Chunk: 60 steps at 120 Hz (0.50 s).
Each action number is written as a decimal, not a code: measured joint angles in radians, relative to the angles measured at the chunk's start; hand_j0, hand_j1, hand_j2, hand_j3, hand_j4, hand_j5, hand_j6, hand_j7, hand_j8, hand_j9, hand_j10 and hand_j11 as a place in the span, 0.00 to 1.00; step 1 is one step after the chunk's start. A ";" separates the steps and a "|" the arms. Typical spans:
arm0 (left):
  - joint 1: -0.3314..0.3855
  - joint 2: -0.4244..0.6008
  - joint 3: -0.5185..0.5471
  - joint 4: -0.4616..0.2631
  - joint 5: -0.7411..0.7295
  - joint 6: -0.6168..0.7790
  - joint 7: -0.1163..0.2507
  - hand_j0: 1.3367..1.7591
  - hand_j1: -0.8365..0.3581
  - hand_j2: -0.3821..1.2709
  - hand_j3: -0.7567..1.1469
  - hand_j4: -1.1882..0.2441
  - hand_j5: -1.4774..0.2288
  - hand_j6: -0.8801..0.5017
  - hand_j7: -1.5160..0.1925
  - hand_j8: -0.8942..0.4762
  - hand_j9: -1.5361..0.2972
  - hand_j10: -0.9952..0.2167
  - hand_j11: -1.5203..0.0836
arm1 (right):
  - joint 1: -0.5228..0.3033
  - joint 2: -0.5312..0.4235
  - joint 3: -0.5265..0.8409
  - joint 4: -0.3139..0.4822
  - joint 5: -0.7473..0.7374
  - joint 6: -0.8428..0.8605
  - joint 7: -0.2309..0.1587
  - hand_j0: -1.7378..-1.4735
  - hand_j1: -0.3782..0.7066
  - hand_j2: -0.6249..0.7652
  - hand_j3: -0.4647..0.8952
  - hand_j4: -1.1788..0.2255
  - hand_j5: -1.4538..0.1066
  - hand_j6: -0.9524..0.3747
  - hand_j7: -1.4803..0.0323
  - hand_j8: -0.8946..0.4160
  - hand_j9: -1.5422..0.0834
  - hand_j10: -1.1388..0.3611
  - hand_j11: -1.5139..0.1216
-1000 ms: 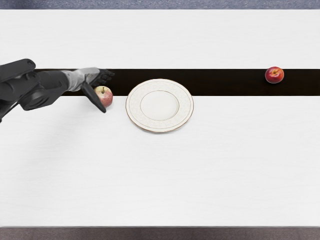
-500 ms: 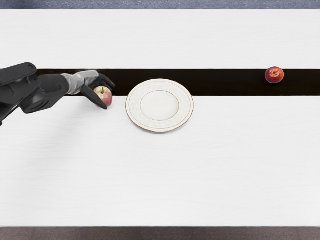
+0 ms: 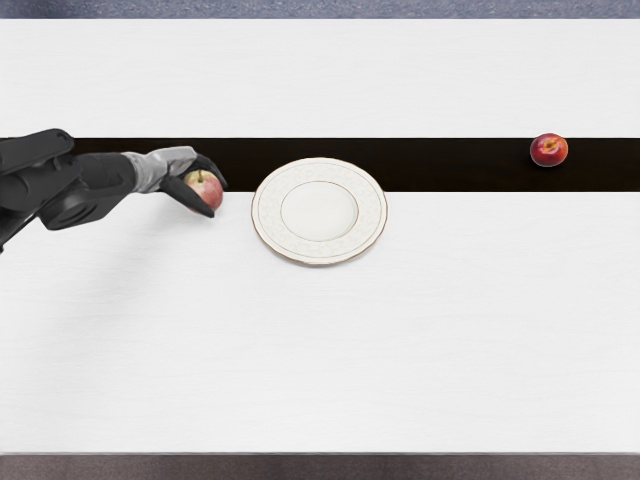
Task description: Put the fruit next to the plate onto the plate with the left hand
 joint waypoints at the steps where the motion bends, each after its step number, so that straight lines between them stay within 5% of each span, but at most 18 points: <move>1: -0.002 0.000 0.001 0.000 0.000 -0.001 0.001 0.73 0.42 0.34 0.40 0.44 0.34 0.51 0.34 0.58 0.32 0.56 0.47 | 0.000 0.000 0.000 0.000 0.000 0.000 0.000 0.30 0.03 0.45 0.34 0.84 0.93 0.72 0.98 0.68 0.95 0.76 0.93; 16: -0.058 0.008 -0.021 -0.001 -0.004 -0.115 0.036 0.72 0.37 0.38 0.40 0.46 0.28 0.56 0.28 0.63 0.27 0.63 0.36 | 0.000 0.000 0.000 0.001 0.000 0.000 0.000 0.30 0.03 0.45 0.34 0.84 0.93 0.72 0.98 0.68 0.95 0.76 0.93; 40: -0.159 0.000 -0.080 -0.004 -0.033 -0.258 0.126 0.71 0.38 0.40 0.40 0.49 0.21 0.57 0.23 0.64 0.23 0.59 0.27 | 0.000 0.000 0.000 0.001 0.000 0.000 0.000 0.30 0.03 0.45 0.34 0.84 0.93 0.72 0.98 0.68 0.95 0.76 0.93; 60: -0.229 -0.109 -0.094 -0.005 -0.074 -0.288 0.194 0.71 0.40 0.42 0.40 0.48 0.20 0.53 0.21 0.63 0.21 0.55 0.24 | 0.000 0.000 0.000 0.000 0.000 0.000 0.000 0.30 0.03 0.45 0.34 0.84 0.93 0.72 0.98 0.68 0.95 0.76 0.93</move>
